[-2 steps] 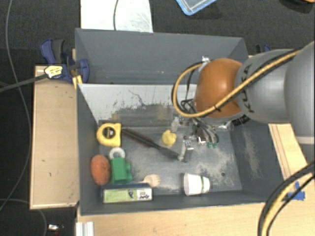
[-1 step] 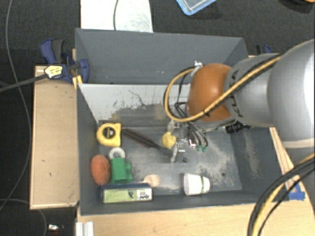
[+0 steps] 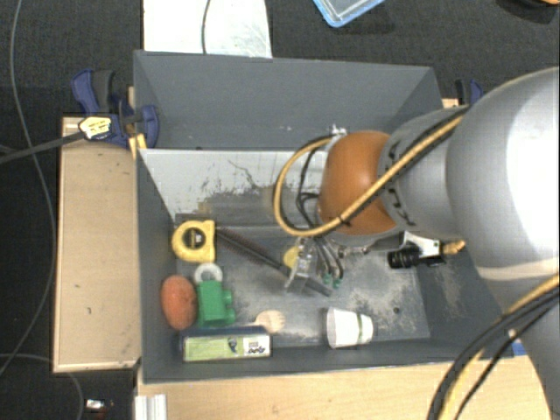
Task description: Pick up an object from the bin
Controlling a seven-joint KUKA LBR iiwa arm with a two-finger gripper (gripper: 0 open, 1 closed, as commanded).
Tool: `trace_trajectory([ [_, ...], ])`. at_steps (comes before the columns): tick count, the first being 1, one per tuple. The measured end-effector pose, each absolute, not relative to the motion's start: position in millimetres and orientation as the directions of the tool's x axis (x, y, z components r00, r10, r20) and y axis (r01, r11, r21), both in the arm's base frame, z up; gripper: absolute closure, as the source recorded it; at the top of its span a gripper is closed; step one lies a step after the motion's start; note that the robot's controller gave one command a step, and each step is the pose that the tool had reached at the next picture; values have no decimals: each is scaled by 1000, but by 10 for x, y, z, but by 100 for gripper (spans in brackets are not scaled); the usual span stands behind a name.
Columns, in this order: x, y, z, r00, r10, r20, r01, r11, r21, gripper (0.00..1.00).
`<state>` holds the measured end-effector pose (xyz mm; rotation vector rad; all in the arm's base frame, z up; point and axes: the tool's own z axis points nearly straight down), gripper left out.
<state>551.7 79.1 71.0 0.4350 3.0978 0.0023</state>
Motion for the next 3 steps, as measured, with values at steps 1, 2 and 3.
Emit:
trace_trajectory([
  [1, 5517, 791, 710, -961, 275, -13, 275, 961, 3, 100],
  [2, 5502, 782, 1339, -971, 238, -8, 238, 971, 2, 100],
  [3, 5317, 827, 2088, -989, 145, -5, 145, 989, -1, 100],
])
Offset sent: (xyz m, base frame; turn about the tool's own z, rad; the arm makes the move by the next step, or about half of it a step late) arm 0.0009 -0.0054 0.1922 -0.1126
